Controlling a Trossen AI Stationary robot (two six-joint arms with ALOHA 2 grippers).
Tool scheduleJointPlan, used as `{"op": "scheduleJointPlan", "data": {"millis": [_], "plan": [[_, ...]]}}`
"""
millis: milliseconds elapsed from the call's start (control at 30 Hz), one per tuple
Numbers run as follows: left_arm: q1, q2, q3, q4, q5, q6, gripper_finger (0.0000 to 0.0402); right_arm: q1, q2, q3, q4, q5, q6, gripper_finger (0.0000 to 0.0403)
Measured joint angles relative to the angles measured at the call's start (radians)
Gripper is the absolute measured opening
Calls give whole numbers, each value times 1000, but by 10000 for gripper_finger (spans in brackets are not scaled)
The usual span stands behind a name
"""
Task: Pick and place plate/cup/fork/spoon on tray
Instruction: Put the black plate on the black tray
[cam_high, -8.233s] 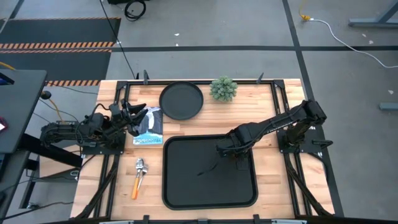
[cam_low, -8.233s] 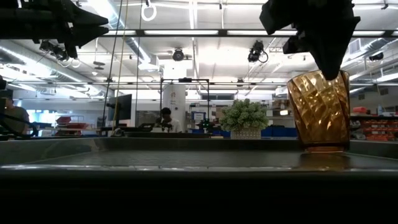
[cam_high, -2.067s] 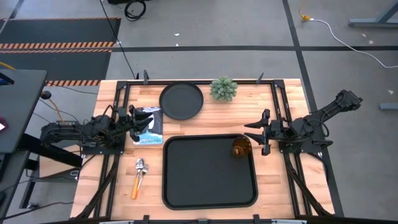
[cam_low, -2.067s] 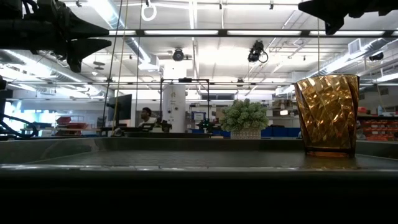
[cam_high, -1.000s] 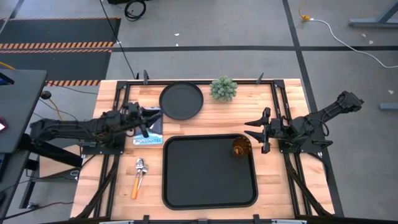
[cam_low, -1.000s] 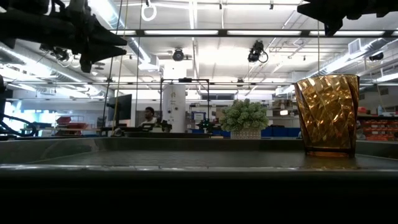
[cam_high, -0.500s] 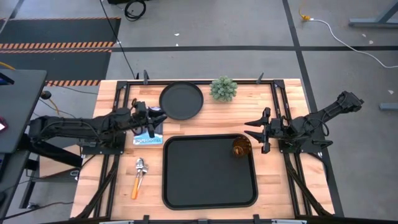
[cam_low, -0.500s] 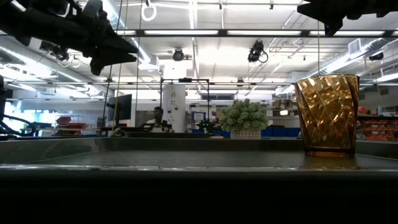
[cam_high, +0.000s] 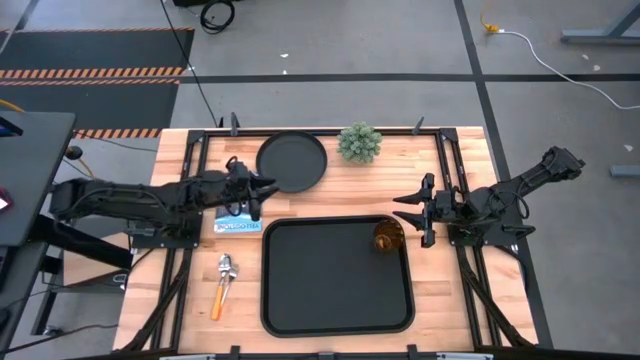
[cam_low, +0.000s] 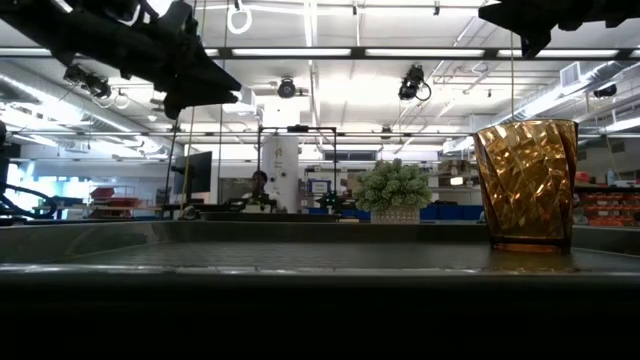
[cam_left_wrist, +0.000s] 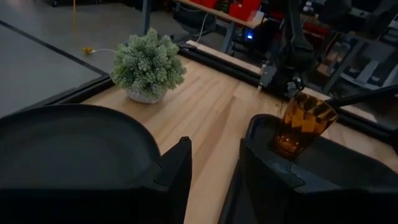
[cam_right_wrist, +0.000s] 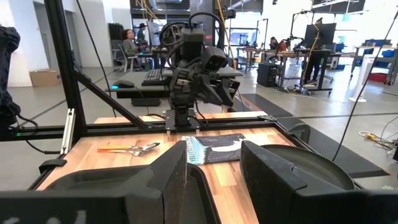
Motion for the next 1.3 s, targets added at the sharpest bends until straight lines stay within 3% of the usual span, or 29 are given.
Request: {"op": "scheduleJointPlan", "data": {"millis": [1300], "plan": [[-1,417,206,1,29,40,141,0,0,0,0,-3,-1,159]]}}
